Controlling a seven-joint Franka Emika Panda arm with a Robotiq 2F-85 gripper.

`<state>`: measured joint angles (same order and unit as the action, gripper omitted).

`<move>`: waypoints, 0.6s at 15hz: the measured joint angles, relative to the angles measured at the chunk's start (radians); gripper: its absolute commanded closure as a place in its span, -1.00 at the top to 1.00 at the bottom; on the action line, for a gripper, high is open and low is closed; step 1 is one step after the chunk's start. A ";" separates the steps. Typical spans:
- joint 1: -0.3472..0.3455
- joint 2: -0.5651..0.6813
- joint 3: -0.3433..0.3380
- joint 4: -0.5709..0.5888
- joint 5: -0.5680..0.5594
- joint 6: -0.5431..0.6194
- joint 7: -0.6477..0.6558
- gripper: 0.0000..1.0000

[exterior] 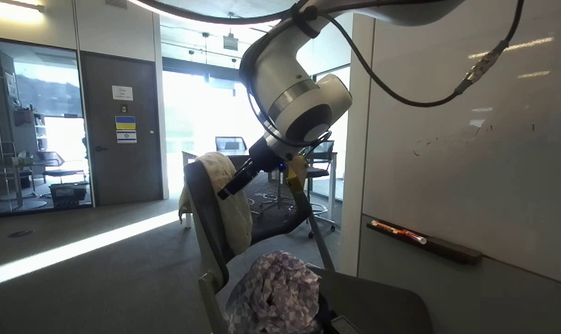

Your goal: Take the clothing off of the backrest of the chair

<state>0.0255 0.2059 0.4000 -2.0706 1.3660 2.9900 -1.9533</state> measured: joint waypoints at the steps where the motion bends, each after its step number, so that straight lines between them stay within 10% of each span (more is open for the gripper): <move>1: 0.000 0.007 0.000 0.013 0.027 0.009 -0.032 0.14; 9: -0.001 0.028 0.000 0.044 0.151 0.055 -0.151 -0.81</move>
<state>0.0244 0.2338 0.3999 -2.0269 1.5169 3.0454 -2.1042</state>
